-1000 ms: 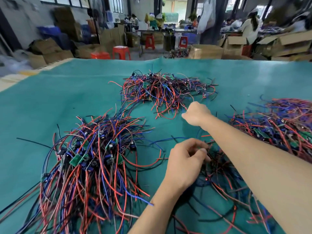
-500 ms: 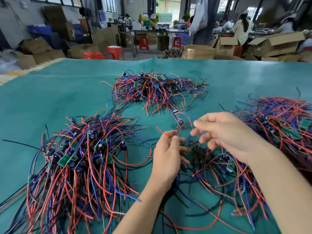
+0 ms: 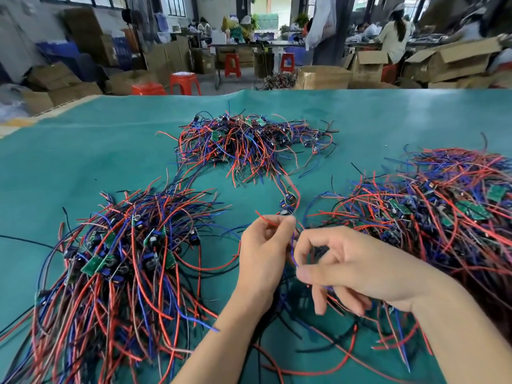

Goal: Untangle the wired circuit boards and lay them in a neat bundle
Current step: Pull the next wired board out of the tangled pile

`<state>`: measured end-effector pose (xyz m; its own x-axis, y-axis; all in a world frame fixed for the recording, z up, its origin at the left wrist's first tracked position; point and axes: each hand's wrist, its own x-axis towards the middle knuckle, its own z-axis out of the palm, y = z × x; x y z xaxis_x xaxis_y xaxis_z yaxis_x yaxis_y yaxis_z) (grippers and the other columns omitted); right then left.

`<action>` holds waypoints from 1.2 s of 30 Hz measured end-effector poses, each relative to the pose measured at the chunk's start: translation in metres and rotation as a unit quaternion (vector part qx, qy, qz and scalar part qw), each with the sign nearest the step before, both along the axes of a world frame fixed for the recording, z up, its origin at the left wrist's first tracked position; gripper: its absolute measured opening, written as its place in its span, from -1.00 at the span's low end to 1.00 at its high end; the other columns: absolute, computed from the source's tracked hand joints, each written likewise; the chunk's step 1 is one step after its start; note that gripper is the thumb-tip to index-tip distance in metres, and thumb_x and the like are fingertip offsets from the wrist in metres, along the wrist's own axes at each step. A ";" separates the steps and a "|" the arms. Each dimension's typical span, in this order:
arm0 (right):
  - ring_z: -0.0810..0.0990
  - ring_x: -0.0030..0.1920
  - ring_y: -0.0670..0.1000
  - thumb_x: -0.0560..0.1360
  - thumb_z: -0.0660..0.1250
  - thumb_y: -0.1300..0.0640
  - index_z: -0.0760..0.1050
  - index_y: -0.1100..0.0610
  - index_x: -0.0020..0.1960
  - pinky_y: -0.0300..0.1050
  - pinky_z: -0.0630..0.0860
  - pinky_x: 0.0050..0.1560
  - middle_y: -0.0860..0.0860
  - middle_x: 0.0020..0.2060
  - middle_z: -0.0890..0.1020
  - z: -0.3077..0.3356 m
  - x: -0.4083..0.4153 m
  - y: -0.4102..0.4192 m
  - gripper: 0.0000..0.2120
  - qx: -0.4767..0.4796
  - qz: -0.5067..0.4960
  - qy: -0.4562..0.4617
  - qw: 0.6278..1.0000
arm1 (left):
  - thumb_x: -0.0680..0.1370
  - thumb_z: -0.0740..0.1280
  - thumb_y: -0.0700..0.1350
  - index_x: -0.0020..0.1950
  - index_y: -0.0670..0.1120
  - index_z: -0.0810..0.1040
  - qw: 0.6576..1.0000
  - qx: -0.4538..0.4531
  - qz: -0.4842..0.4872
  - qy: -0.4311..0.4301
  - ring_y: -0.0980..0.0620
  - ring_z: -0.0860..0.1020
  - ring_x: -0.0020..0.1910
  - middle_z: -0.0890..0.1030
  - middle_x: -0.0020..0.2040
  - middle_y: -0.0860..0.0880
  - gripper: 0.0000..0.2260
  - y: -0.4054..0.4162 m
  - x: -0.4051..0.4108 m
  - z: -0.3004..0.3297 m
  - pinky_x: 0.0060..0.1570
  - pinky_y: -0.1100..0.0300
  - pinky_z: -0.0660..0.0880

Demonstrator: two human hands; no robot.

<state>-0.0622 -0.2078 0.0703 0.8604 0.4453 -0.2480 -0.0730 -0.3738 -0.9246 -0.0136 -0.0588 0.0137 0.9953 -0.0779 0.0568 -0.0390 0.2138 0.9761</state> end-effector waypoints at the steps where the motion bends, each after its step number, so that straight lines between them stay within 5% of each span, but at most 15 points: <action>1: 0.39 -0.64 -0.05 0.62 0.39 0.09 0.48 0.02 -0.07 -0.30 0.19 -0.59 0.18 -0.28 0.72 -0.001 0.000 0.001 -0.88 -0.019 0.014 -0.001 1.000 | 0.57 0.40 -0.16 -0.11 -0.18 0.60 1.000 0.002 -0.009 -0.002 0.08 0.55 -0.34 0.66 -0.30 -0.01 -0.90 0.001 0.000 0.000 -0.28 0.26 0.51; 8: 0.40 -0.64 -0.07 0.59 0.40 0.03 0.59 -0.01 0.05 -0.30 0.18 -0.60 0.13 -0.22 0.75 -0.001 0.000 -0.002 -0.93 -0.033 0.046 0.009 0.998 | 0.47 0.40 -0.36 -0.11 -0.18 0.59 0.998 -0.030 -0.028 0.038 0.03 0.45 -0.41 0.58 -0.32 -0.09 -0.90 0.002 0.002 -0.001 -0.39 0.24 0.42; 11: 0.36 -0.64 -0.06 0.55 0.43 -0.03 0.67 0.05 -0.08 -0.30 0.14 -0.58 0.11 -0.34 0.69 -0.002 0.006 -0.013 -0.84 -0.004 -0.113 -0.045 0.993 | 0.48 0.38 -0.38 -0.09 -0.19 0.59 0.999 -0.029 -0.026 0.025 0.07 0.45 -0.45 0.56 -0.33 -0.09 -0.89 0.002 0.002 0.000 -0.46 0.28 0.38; 14: 0.45 -0.52 -0.05 0.57 0.41 -0.03 0.68 0.13 -0.20 -0.25 0.22 -0.58 0.04 -0.40 0.63 -0.014 0.017 -0.008 -0.73 0.033 -0.314 -0.098 0.944 | 0.49 0.37 -0.39 -0.14 -0.14 0.60 1.000 0.001 -0.019 -0.001 0.12 0.44 -0.45 0.55 -0.36 -0.01 -0.85 0.001 0.000 -0.001 -0.47 0.32 0.35; 17: 0.49 -0.42 -0.06 0.48 0.46 -0.23 0.64 0.21 -0.21 -0.16 0.31 -0.43 0.10 -0.36 0.67 -0.027 0.024 0.010 -0.54 0.022 -0.378 -0.131 0.916 | 0.48 0.40 -0.37 -0.19 -0.10 0.62 0.996 0.066 -0.021 -0.052 0.09 0.41 -0.40 0.56 -0.34 -0.07 -0.83 -0.002 -0.004 -0.002 -0.39 0.26 0.36; 19: 0.50 -0.42 -0.07 0.46 0.49 -0.17 0.66 0.16 -0.24 -0.17 0.31 -0.37 0.05 -0.42 0.65 -0.029 0.024 0.014 -0.63 0.004 -0.394 -0.139 0.908 | 0.47 0.46 -0.28 -0.17 -0.04 0.68 0.987 0.129 0.008 -0.093 0.10 0.50 -0.27 0.62 -0.18 -0.09 -0.86 -0.003 -0.006 -0.003 -0.17 0.22 0.45; 22: 0.47 -0.46 -0.07 0.50 0.45 0.11 0.69 0.09 -0.33 -0.25 0.33 -0.49 0.03 -0.45 0.61 -0.021 0.026 0.003 -0.76 0.156 -0.428 -0.103 0.884 | 0.53 0.42 0.01 -0.09 0.10 0.72 0.973 0.185 0.067 -0.120 0.13 0.46 0.13 0.50 0.05 -0.02 -0.92 -0.001 -0.007 -0.002 0.12 0.26 0.41; 24: 0.47 -0.46 -0.06 0.47 0.40 0.15 0.72 0.12 -0.31 -0.26 0.36 -0.51 0.07 -0.42 0.61 -0.012 0.024 -0.007 -0.79 0.333 -0.398 -0.032 0.854 | 0.52 0.30 0.10 -0.02 0.14 0.70 0.968 0.199 0.092 -0.117 0.10 0.37 0.26 0.43 0.14 0.00 -0.80 0.000 -0.007 -0.001 0.07 0.38 0.38; 26: 0.50 -0.45 -0.06 0.39 0.40 0.11 0.75 0.17 -0.20 -0.26 0.39 -0.50 0.08 -0.39 0.61 -0.004 0.021 -0.013 -0.82 0.438 -0.351 0.010 0.827 | 0.51 0.26 0.10 0.00 0.13 0.69 0.957 0.226 0.126 -0.133 0.10 0.34 0.26 0.42 0.16 0.02 -0.77 0.001 -0.009 0.001 0.07 0.41 0.33; 29: 0.51 -0.46 -0.06 0.35 0.41 0.10 0.75 0.21 -0.12 -0.26 0.40 -0.50 0.07 -0.40 0.63 -0.002 0.021 -0.014 -0.77 0.454 -0.307 0.036 0.836 | 0.54 0.29 0.02 0.02 0.05 0.69 0.924 0.277 0.158 -0.212 0.09 0.45 0.12 0.57 0.03 0.09 -0.80 0.002 -0.012 0.001 0.17 0.19 0.37; 32: 0.48 -0.48 -0.06 0.34 0.46 0.05 0.72 0.20 -0.10 -0.26 0.36 -0.51 0.07 -0.40 0.63 -0.007 0.021 -0.004 -0.75 0.410 -0.296 0.033 0.862 | 0.58 0.28 -0.01 0.03 -0.01 0.69 0.966 0.168 0.078 -0.183 0.13 0.63 -0.09 0.69 -0.14 0.07 -0.80 -0.002 -0.015 0.005 -0.04 0.21 0.50; 36: 0.39 -0.50 -0.07 0.39 0.52 0.10 0.68 0.15 -0.19 -0.27 0.27 -0.53 0.01 -0.46 0.53 -0.019 0.020 0.016 -0.89 0.271 -0.329 -0.089 0.900 | 0.63 0.22 0.06 0.01 -0.06 0.70 0.994 0.030 -0.040 -0.093 0.11 0.64 -0.20 0.72 -0.15 -0.02 -0.70 -0.004 -0.012 0.006 -0.24 0.33 0.45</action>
<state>-0.0424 -0.1920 0.0515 0.9868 -0.1604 0.0200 0.0532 0.2055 -0.9772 -0.0260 -0.0632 0.0199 0.9586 -0.1657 0.2315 -0.2045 0.1649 0.9649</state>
